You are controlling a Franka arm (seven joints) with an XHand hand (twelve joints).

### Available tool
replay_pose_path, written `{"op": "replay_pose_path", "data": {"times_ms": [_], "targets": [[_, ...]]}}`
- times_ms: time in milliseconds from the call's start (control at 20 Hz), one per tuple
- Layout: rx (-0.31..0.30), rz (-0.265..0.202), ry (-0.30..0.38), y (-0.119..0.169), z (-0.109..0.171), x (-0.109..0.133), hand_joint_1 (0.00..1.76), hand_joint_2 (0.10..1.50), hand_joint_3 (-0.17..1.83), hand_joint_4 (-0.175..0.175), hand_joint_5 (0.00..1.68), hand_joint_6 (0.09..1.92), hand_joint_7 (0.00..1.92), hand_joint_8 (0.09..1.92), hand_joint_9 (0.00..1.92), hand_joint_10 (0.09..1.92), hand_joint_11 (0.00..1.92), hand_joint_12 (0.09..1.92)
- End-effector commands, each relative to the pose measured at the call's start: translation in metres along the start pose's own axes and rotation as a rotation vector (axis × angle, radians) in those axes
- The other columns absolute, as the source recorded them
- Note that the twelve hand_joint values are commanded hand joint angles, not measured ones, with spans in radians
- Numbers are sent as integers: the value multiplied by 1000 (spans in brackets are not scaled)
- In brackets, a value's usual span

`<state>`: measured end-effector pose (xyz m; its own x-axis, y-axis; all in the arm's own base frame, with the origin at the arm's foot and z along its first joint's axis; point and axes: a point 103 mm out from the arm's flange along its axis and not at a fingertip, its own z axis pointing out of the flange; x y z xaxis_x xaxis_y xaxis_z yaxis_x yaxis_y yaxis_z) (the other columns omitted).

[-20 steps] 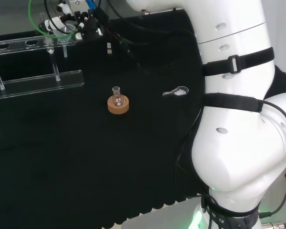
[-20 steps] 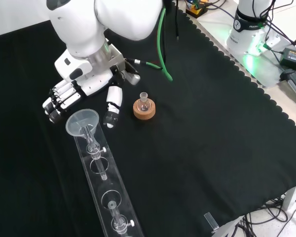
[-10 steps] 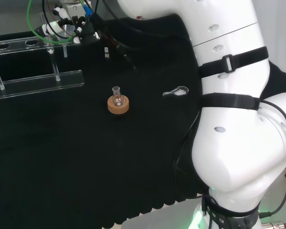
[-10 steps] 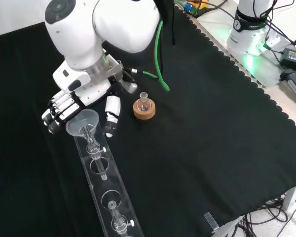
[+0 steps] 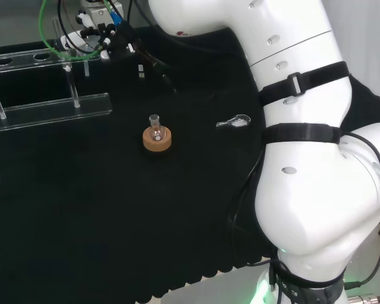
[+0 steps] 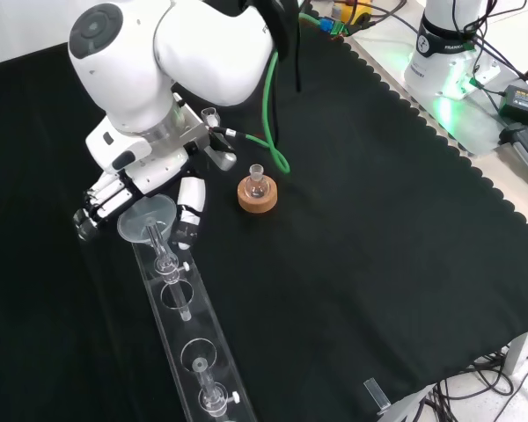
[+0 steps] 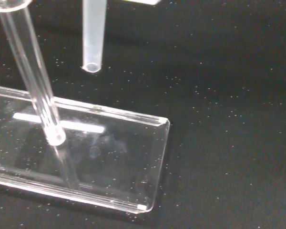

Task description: Pick up the funnel from the transparent funnel stand.

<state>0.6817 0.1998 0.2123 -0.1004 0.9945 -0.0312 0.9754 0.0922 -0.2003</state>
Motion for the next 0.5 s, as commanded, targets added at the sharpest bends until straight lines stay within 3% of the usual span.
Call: {"op": "replay_pose_path", "data": {"times_ms": [50, 300, 500], "targets": [[13, 18, -11, 7, 9, -12, 12, 794, 3, -7, 114, 87, 0, 609, 229, 1089, 633, 1451], [-16, -14, -22, 8, 9, -10, 16, 802, 7, -53, 254, 87, 26, 1068, 464, 1108, 761, 1332], [-39, -30, -14, 9, 7, -10, 25, 818, 15, -142, 378, 87, 226, 1270, 645, 1171, 893, 1286]]}}
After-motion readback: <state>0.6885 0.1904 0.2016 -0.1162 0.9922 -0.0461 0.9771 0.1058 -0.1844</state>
